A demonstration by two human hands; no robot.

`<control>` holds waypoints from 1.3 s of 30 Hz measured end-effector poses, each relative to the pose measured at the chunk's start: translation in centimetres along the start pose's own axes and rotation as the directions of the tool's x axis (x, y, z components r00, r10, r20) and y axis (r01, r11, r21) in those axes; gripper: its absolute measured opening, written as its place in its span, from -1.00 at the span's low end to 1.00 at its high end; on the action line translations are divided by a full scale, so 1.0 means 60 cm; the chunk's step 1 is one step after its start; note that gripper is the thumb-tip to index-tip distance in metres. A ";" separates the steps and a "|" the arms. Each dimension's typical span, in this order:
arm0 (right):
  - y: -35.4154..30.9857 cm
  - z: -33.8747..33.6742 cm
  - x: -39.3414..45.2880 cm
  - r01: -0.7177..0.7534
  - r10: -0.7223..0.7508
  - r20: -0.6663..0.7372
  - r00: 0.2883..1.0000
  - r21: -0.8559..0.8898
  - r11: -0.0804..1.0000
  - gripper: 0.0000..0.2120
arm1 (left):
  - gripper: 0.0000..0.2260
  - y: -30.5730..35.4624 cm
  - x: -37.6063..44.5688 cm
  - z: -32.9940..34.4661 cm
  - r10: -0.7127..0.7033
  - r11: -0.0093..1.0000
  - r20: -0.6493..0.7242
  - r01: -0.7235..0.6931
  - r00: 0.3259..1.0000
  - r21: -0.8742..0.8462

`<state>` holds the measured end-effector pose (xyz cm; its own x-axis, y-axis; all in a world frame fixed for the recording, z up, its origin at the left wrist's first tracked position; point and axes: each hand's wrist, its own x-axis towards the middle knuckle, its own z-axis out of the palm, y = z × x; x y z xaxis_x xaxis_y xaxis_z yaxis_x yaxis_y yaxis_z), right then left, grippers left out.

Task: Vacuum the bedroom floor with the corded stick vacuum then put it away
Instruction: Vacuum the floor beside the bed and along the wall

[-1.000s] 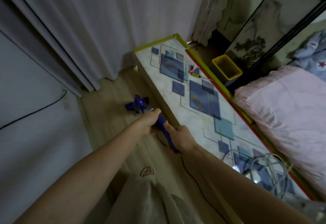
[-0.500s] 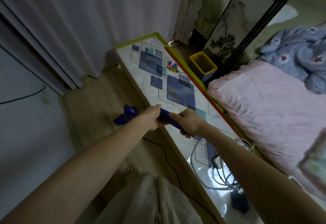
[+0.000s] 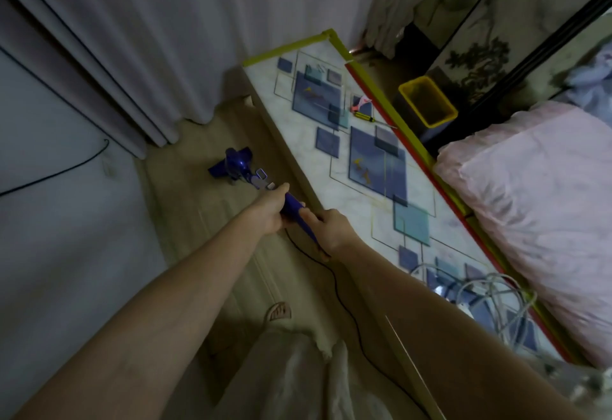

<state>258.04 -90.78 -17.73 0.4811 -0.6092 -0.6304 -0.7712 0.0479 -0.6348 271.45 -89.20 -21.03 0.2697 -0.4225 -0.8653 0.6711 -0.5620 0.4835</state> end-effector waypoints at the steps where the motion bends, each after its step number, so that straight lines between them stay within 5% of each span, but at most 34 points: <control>1: -0.012 0.006 0.018 -0.006 0.005 0.015 1.000 0.006 1.000 -0.60 | -0.72 0.013 0.016 -0.010 0.000 1.000 0.000 0.000 1.000 -0.004; 13: -0.072 0.033 0.121 -0.059 0.054 0.063 0.997 0.072 0.996 -0.59 | -0.67 0.090 0.102 -0.072 -0.038 0.998 0.019 0.039 0.999 -0.058; 28: 0.081 -0.037 -0.101 -0.071 0.070 0.022 0.997 0.022 0.997 -0.63 | -0.44 -0.102 -0.081 0.030 -0.174 0.918 0.174 0.224 0.969 -0.327; 39: 0.191 -0.057 -0.181 -0.085 0.084 -0.047 0.995 -0.014 0.996 -0.59 | -0.47 -0.180 -0.123 0.073 -0.268 0.936 0.135 0.291 0.954 -0.198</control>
<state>242.55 -86.33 -16.63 0.3944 -0.6393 -0.6601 -0.8149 0.0888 -0.5728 259.17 -83.12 -19.28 -0.0154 -0.3484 -0.9372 0.8434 -0.5080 0.1750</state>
